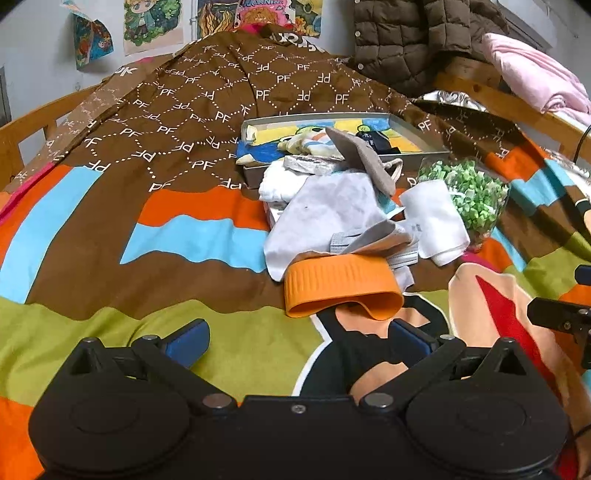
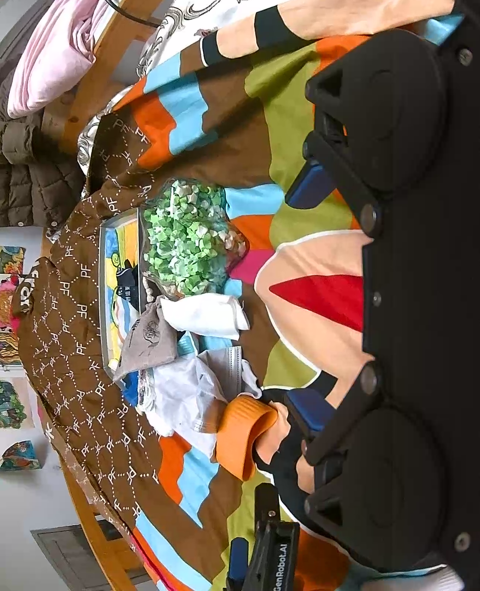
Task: Organize soft objects
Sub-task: 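Grasp the orange rubbery item with the left tool while the right tool grasps a white cloth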
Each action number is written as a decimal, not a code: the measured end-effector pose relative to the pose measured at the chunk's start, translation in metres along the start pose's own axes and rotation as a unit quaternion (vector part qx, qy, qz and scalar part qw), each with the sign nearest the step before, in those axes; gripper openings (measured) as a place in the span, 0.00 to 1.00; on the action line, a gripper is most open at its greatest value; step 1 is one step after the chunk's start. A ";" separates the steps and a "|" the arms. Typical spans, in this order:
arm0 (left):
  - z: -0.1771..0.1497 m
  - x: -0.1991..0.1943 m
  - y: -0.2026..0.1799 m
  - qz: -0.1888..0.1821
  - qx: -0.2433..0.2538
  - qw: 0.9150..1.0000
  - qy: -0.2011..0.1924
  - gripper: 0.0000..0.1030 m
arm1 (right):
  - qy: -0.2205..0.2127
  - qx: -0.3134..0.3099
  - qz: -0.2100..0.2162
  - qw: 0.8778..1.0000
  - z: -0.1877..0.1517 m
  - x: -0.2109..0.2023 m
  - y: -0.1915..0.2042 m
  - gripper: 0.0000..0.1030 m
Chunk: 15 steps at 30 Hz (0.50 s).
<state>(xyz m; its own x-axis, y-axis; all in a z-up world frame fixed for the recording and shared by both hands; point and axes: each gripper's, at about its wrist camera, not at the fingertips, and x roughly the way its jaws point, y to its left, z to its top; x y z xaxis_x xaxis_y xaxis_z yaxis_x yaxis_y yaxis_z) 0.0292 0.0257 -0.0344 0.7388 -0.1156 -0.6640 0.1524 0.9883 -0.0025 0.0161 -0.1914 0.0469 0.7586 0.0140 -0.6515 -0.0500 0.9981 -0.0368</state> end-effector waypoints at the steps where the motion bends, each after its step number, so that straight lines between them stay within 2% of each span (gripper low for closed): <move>1: 0.001 0.001 0.001 -0.001 0.000 1.000 0.001 0.99 | 0.002 0.000 -0.001 1.000 0.001 0.003 0.000 1.00; 10: 0.008 0.006 0.004 -0.018 -0.003 1.000 -0.002 0.99 | -0.003 -0.004 -0.005 1.000 0.004 0.018 0.000 1.00; 15: 0.015 0.010 0.008 -0.025 -0.012 1.000 -0.012 0.99 | -0.023 -0.005 -0.007 1.000 0.010 0.022 -0.001 1.00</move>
<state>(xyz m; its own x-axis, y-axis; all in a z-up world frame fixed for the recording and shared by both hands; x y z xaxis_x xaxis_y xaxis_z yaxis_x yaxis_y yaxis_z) 0.0476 0.0308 -0.0298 0.7467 -0.1676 -0.6437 0.1739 0.9833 -0.0543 0.0394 -0.1911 0.0397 0.7878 0.0037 -0.6159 -0.0461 0.9975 -0.0530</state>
